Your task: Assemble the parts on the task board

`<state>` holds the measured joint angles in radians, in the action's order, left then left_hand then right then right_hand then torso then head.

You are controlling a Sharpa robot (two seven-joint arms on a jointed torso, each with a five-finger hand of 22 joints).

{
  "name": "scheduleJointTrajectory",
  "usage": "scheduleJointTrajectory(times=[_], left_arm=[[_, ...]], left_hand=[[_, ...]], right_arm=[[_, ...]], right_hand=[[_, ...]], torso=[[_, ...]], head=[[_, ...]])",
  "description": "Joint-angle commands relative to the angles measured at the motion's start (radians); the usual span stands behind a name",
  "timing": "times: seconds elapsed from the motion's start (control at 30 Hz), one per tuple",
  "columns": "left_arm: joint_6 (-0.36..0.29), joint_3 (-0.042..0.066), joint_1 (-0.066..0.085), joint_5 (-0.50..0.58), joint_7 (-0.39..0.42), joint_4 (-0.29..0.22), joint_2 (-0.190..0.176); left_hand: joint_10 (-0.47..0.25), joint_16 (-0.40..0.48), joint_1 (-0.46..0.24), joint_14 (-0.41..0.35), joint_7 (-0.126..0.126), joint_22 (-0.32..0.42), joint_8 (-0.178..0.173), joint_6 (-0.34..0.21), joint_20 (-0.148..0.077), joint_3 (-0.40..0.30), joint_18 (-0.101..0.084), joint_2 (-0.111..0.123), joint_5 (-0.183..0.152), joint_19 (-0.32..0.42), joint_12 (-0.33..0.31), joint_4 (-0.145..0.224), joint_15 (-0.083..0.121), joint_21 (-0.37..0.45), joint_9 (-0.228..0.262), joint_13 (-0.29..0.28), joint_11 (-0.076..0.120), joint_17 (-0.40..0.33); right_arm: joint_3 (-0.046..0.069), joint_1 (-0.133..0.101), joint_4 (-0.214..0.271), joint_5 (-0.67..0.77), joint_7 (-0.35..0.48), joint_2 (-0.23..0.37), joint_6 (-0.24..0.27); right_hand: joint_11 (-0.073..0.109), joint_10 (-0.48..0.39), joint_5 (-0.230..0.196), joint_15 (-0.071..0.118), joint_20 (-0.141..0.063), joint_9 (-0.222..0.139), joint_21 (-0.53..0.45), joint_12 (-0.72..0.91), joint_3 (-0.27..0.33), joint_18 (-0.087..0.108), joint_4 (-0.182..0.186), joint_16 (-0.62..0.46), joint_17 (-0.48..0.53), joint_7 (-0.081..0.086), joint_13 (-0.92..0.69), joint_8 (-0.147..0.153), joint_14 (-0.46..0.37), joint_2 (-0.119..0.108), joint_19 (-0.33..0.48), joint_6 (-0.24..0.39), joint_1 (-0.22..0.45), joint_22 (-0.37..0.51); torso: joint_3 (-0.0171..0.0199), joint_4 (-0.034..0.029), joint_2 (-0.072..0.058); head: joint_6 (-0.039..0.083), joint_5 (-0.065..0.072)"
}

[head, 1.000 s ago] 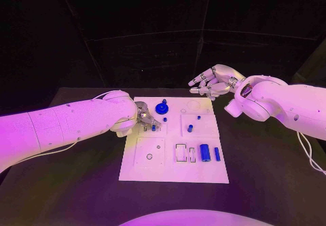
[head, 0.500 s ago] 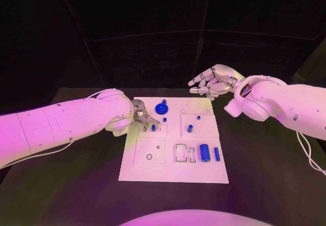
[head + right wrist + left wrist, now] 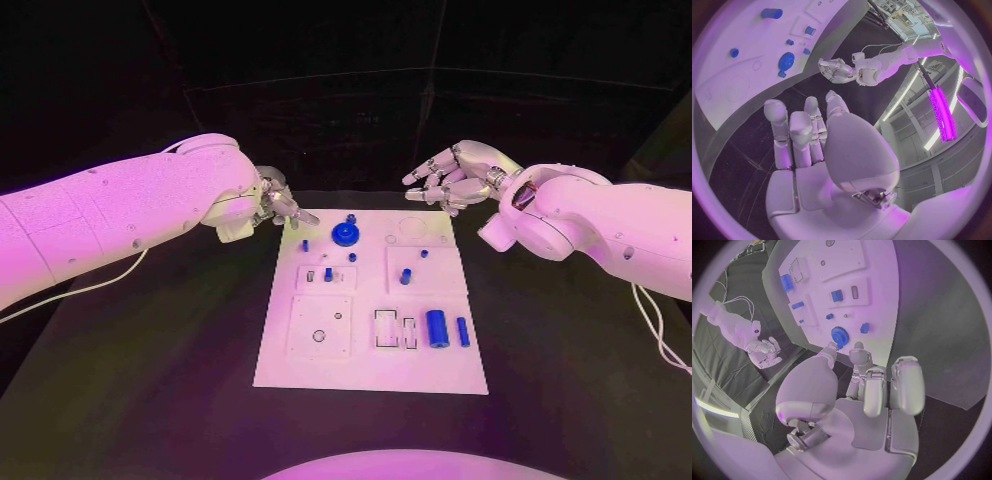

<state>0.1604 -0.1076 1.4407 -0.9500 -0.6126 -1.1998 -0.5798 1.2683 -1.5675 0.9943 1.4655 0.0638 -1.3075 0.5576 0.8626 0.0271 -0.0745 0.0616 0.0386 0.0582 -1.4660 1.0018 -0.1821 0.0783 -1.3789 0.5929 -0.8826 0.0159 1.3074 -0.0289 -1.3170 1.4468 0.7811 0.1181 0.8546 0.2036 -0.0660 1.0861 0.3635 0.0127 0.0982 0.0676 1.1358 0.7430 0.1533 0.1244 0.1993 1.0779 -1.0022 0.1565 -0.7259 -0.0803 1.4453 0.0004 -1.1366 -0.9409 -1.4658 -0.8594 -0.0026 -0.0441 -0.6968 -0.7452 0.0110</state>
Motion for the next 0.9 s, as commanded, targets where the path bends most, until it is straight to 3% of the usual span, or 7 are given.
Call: scheduleJointTrajectory(times=[0.03,0.43,0.9], left_arm=[[0.097,0.001,0.002,-0.002,0.004,0.052,0.028],[0.122,-0.003,-0.019,-0.025,0.032,0.193,0.108],[0.154,-0.016,-0.043,-0.047,0.043,0.253,0.138]], left_hand=[[0.002,-0.003,0.009,0.105,0.003,-0.003,-0.005,0.005,0.005,0.008,-0.005,-0.004,-0.005,-0.015,0.003,-0.001,-0.005,0.002,-0.004,0.000,-0.008,0.263],[0.005,-0.003,0.012,0.105,0.001,-0.011,-0.005,0.023,0.006,0.033,-0.006,-0.018,-0.005,-0.018,0.012,-0.014,-0.004,-0.002,-0.016,-0.004,-0.006,0.263],[0.004,-0.003,0.023,0.105,-0.001,-0.013,-0.005,0.031,0.006,0.049,-0.007,-0.022,-0.005,-0.019,0.013,-0.014,-0.003,-0.004,-0.023,-0.002,-0.005,0.263]], right_arm=[[0.001,-0.001,-0.002,-0.004,0.012,-0.005,-0.005],[0.000,-0.001,-0.008,-0.004,0.012,-0.013,-0.008],[0.000,-0.001,-0.010,-0.004,0.013,-0.018,-0.008]], right_hand=[[0.001,-0.006,-0.005,-0.002,0.002,0.000,-0.003,-0.004,0.005,0.018,0.001,-0.004,0.001,-0.002,0.001,-0.002,-0.004,0.007,0.007,0.003,0.002,0.001],[0.001,-0.006,-0.004,-0.002,0.002,0.000,-0.003,-0.005,0.004,0.018,0.001,-0.003,-0.001,-0.002,0.002,-0.002,-0.004,0.008,0.007,0.004,0.001,0.000],[0.001,-0.006,-0.003,-0.002,0.002,0.000,-0.004,-0.006,0.004,0.018,0.001,-0.004,-0.001,-0.002,0.003,-0.002,-0.004,0.009,0.007,0.004,0.000,0.001]], torso=[[-0.0029,0.0040,-0.006],[-0.0051,0.0051,-0.009],[-0.0043,0.0045,-0.008]], head=[[0.005,0.000],[0.003,-0.006],[-0.001,-0.011]])
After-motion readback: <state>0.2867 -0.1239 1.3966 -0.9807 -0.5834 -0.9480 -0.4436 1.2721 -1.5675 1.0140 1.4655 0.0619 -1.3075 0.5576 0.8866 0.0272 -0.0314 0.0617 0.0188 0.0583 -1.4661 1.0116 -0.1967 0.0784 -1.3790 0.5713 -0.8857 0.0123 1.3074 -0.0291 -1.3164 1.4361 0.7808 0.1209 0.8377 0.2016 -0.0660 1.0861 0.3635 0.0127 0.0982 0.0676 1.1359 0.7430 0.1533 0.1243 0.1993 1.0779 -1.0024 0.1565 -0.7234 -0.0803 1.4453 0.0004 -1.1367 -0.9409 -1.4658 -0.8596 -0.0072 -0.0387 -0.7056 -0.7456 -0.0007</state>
